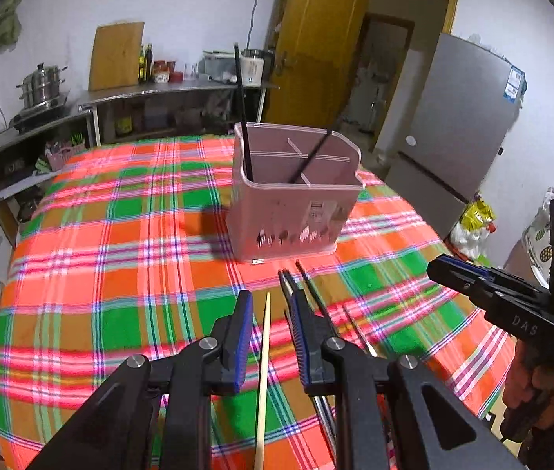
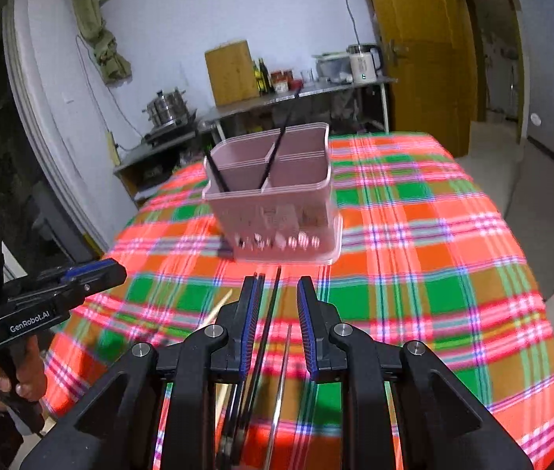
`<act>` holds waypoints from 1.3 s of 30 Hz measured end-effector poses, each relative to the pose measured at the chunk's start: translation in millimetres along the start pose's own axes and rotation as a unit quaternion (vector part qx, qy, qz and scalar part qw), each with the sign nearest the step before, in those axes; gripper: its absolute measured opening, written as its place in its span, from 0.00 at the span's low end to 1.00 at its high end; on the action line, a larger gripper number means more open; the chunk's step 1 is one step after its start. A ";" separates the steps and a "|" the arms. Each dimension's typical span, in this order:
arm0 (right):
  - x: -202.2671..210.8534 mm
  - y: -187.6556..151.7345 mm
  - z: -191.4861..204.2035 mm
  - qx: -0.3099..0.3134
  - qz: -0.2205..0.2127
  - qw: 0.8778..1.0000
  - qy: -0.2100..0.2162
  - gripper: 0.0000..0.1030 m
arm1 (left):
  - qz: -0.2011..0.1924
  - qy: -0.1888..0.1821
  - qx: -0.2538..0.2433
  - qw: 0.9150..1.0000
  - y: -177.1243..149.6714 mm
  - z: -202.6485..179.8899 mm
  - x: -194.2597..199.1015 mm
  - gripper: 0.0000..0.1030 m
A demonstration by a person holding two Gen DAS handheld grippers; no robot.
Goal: Organize utensils
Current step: 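Move both tools back down to the remaining chopsticks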
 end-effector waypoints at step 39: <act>-103.9 -64.0 -10.7 0.016 0.135 0.990 -0.046 0.04 | 0.120 0.031 -0.080 0.989 -31.0 -6.4 -137.9 0.11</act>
Point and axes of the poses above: each gripper's, at about its wrist camera, not at the fingertips, and x roughly against the way its jaws point, z to its left, y to its top, the point moved 9 cm from there along -x, roughly the way its jaws point, and after that the axes turned 2 degrees about -x, right-handed, at the moved point
